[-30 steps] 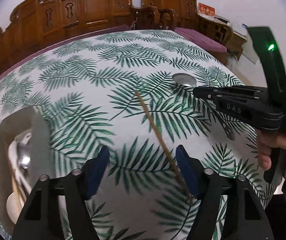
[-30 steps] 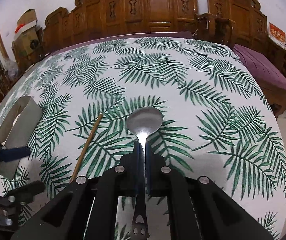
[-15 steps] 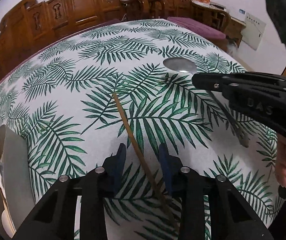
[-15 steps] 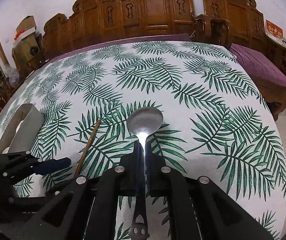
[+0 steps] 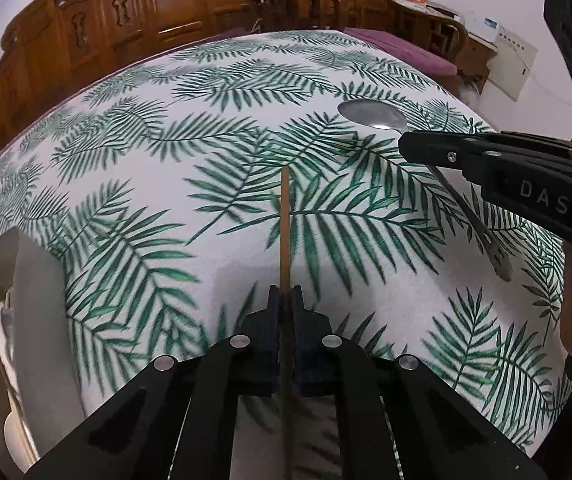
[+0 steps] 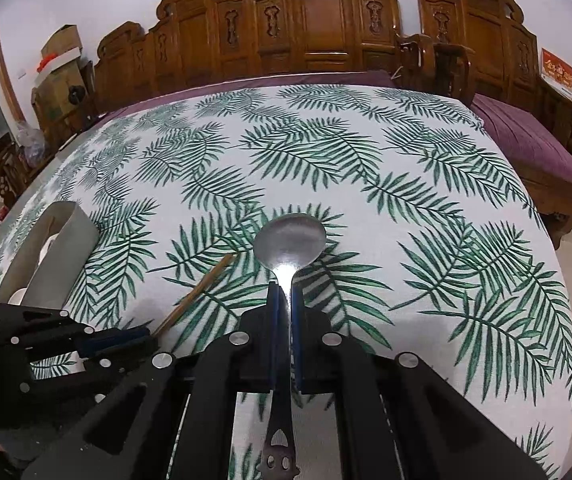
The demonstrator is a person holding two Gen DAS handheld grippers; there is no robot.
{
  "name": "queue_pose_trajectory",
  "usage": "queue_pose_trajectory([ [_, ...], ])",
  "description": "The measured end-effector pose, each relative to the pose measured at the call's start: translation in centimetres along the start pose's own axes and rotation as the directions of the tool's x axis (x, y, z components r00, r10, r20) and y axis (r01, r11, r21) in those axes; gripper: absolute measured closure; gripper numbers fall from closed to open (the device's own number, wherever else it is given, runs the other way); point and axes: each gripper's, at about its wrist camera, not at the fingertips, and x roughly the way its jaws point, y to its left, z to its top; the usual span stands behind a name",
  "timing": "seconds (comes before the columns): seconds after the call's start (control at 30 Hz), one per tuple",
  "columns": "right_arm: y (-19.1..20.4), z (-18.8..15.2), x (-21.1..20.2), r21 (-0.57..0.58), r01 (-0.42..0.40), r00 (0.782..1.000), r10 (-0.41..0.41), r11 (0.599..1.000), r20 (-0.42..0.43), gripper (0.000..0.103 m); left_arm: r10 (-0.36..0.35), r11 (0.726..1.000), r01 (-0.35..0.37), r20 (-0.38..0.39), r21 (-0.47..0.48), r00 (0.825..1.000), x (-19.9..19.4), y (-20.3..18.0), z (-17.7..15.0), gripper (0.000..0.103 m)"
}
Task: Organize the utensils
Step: 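Grasp the wooden chopstick with the left tool and lift it, then carry the chopstick into the grey tray with the left tool while the right tool carries the spoon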
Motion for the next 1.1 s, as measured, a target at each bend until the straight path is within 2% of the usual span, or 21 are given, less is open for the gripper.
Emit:
queue_pose_trajectory([
  [0.6, 6.3, 1.3, 1.7, -0.097, -0.039, 0.999, 0.038, 0.994, -0.017, 0.096, 0.007, 0.999, -0.003, 0.132, -0.033, 0.991, -9.0, 6.1, -2.0, 0.099],
  [0.9, 7.6, 0.9, 3.4, -0.132, -0.033, 0.998, 0.026, 0.991, -0.056, 0.096, -0.019, 0.997, 0.032, 0.193, -0.066, 0.981, -11.2, 9.1, -2.6, 0.099],
  [1.1, 8.1, 0.8, 4.2, -0.139, -0.021, 0.998, 0.011, 0.99, -0.069, 0.096, -0.026, 0.988, 0.056, 0.209, -0.141, 0.978, -11.7, 12.7, -3.5, 0.099],
])
